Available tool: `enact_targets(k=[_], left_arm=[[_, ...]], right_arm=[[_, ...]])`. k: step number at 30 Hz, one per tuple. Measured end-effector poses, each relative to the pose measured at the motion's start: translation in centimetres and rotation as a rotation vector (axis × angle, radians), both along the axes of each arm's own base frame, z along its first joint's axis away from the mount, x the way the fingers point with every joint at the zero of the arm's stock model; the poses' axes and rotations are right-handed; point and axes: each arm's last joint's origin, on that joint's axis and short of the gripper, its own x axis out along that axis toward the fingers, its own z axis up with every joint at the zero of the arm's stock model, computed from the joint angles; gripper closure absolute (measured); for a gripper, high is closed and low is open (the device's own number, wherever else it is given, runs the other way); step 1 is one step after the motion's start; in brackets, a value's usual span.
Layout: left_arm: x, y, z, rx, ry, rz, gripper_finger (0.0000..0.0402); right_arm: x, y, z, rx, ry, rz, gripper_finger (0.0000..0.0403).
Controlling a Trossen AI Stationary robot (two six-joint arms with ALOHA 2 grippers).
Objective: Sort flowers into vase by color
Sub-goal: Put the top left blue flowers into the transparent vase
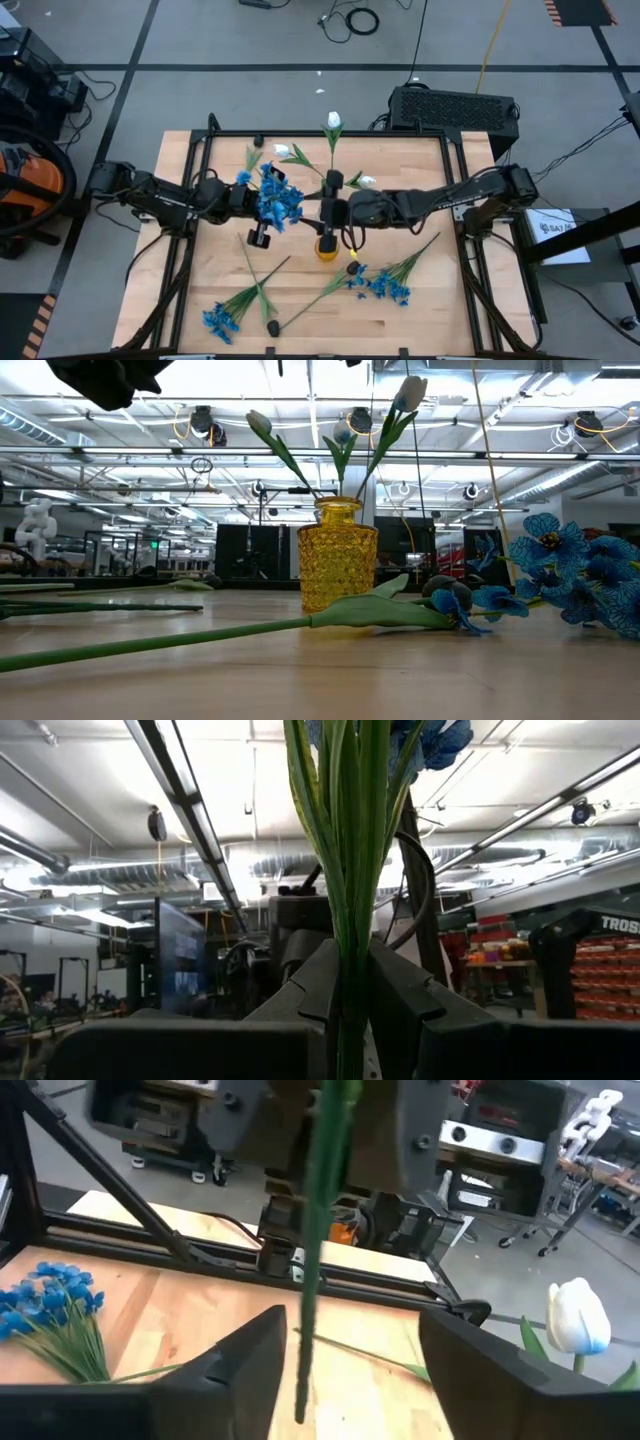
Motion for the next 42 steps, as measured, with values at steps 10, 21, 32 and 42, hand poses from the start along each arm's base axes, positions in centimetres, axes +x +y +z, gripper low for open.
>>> enact_targets(k=[10,21,32,42], left_arm=[[0.0,0.0,0.0,0.001,0.004,0.002,0.0356],[-0.2,0.3,0.1,-0.038,0.082,-0.018,0.0313],[-2.2,0.7,1.8,-0.095,0.173,-0.004,0.0210],[-1.8,1.0,1.1,-0.134,0.246,0.079,0.0207]], right_arm=[[-0.1,0.3,0.0,-0.024,0.009,0.017,0.0388],[-0.9,0.1,0.4,0.030,0.037,-0.004,0.0399],[-2.7,-0.4,1.1,0.150,0.107,-0.053,0.0400],[-2.7,-1.0,0.9,0.189,0.119,-0.082,0.0401]])
